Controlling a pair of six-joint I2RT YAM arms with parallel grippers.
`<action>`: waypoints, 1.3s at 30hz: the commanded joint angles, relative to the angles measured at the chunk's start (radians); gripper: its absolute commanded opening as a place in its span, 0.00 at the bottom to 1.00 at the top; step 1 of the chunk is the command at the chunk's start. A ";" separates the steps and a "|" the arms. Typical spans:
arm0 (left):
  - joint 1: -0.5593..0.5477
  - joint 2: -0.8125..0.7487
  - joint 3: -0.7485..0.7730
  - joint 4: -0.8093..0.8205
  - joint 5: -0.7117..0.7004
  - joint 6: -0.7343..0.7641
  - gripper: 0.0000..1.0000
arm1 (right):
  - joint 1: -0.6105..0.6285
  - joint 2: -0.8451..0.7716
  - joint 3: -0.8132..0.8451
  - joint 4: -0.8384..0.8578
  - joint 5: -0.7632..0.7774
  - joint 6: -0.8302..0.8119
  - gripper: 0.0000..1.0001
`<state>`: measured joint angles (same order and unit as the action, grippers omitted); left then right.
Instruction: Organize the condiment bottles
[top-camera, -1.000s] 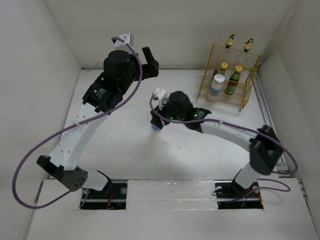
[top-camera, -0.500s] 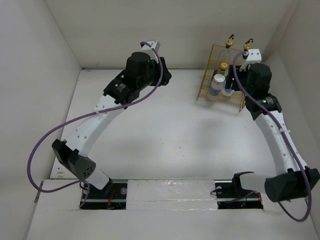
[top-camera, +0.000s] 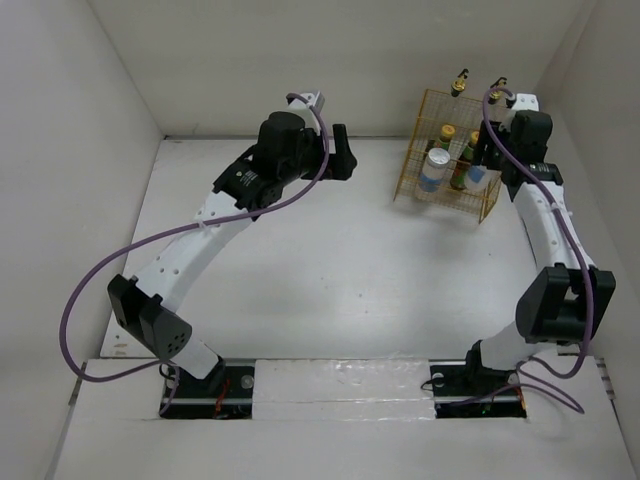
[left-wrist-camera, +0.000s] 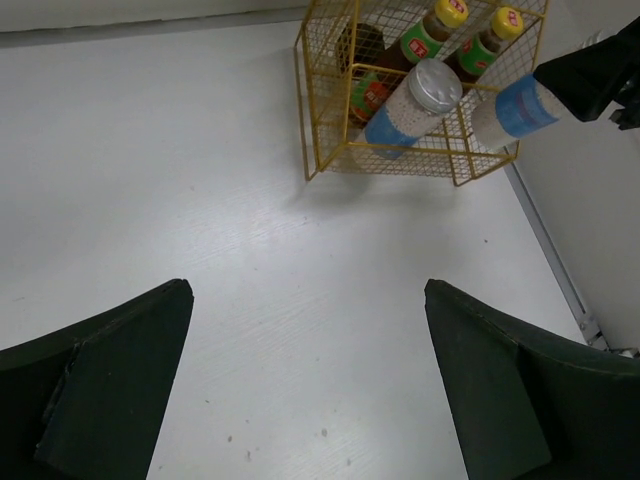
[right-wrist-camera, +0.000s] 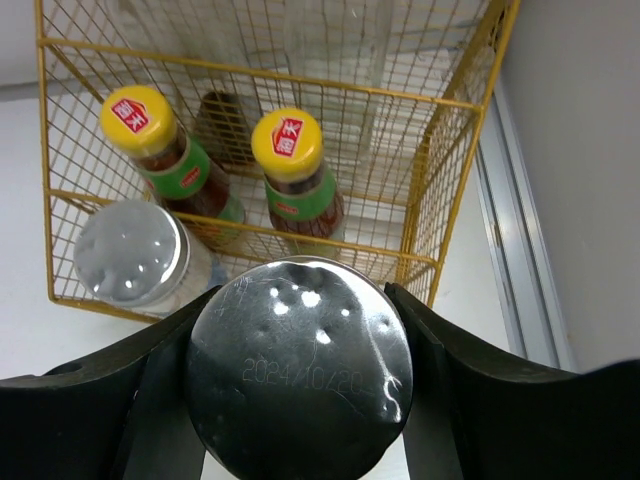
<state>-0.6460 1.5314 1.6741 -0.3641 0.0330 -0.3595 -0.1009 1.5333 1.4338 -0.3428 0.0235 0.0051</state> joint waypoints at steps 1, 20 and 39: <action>0.000 -0.033 -0.014 0.034 -0.025 -0.004 0.99 | -0.005 -0.010 0.073 0.166 -0.040 0.015 0.23; 0.000 -0.013 -0.014 -0.033 -0.077 0.025 0.99 | -0.005 0.151 -0.079 0.225 -0.073 0.024 0.71; 0.000 -0.168 -0.060 0.033 -0.136 -0.016 0.99 | 0.208 -0.504 -0.192 0.071 -0.099 0.053 1.00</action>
<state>-0.6460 1.4670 1.6341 -0.3923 -0.0727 -0.3565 0.0574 1.1786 1.3052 -0.2539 0.0200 0.0479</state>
